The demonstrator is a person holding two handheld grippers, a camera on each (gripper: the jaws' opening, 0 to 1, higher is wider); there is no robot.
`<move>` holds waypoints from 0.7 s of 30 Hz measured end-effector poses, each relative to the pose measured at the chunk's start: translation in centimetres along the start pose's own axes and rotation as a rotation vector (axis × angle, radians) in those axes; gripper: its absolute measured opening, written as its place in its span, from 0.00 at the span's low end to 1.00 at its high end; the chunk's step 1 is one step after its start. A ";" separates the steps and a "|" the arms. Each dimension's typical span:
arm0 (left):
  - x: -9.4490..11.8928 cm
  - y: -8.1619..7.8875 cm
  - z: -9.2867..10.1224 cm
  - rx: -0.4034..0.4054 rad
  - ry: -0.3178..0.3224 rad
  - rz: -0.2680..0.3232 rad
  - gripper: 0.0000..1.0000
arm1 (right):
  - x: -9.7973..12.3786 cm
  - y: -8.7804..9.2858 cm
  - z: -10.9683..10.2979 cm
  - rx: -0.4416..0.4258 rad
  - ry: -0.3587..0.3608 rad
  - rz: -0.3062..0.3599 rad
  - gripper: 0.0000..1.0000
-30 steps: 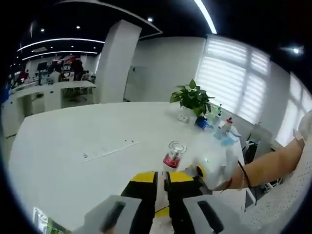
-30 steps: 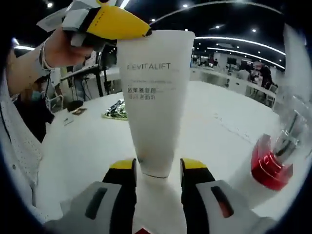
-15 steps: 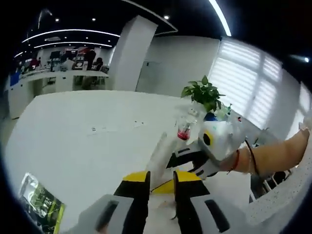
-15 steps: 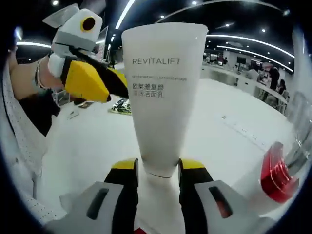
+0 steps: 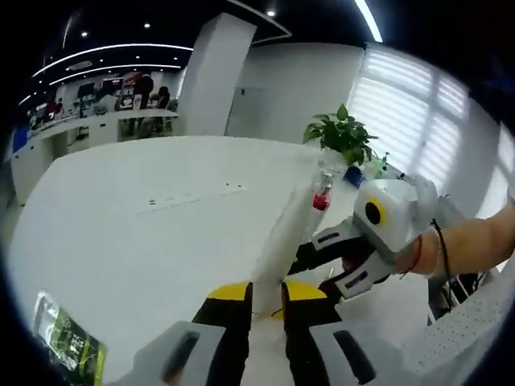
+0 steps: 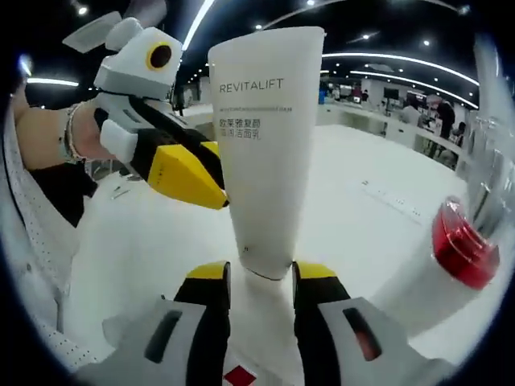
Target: Arrange the skincare products in the storage area until every visible bottle or jar stands upright without overlapping.
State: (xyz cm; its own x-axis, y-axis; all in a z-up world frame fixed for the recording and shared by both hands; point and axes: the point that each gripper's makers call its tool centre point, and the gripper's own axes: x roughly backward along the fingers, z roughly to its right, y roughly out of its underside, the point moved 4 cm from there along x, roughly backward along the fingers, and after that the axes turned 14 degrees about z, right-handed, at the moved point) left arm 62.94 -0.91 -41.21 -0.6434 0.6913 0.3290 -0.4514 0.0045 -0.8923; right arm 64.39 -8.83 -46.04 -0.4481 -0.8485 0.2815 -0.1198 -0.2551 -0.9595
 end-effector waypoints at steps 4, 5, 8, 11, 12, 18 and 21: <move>-0.2 0.2 -0.4 -0.028 0.009 -0.009 0.15 | 0.3 0.1 -0.3 0.004 0.014 0.002 0.30; -0.2 0.3 -0.4 -0.028 0.010 -0.010 0.16 | 0.4 0.1 -0.4 0.004 0.015 0.002 0.29; -0.6 0.9 -0.6 -0.037 0.012 -0.020 0.16 | 0.9 0.2 -0.5 -0.006 0.022 0.005 0.24; -1.2 2.1 -0.9 -0.066 0.005 -0.041 0.17 | 1.7 0.1 0.3 -0.029 0.101 0.034 0.27; -1.3 2.4 -1.0 -0.062 0.003 -0.039 0.18 | 1.9 0.0 0.5 -0.049 0.119 0.051 0.27; -2.4 3.5 -1.3 0.015 -0.020 0.015 0.20 | 5.2 -0.5 1.2 -0.148 0.223 0.138 0.27; -2.9 3.8 -1.4 -0.034 -0.012 0.011 0.20 | 6.8 -0.5 1.3 -0.209 0.261 0.186 0.26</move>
State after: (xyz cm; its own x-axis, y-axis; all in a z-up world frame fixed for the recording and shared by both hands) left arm 63.99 -1.89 -46.04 -0.6556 0.6825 0.3231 -0.4232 0.0223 -0.9058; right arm 62.51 -15.07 -43.66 -0.6863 -0.7181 0.1152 -0.1812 0.0155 -0.9833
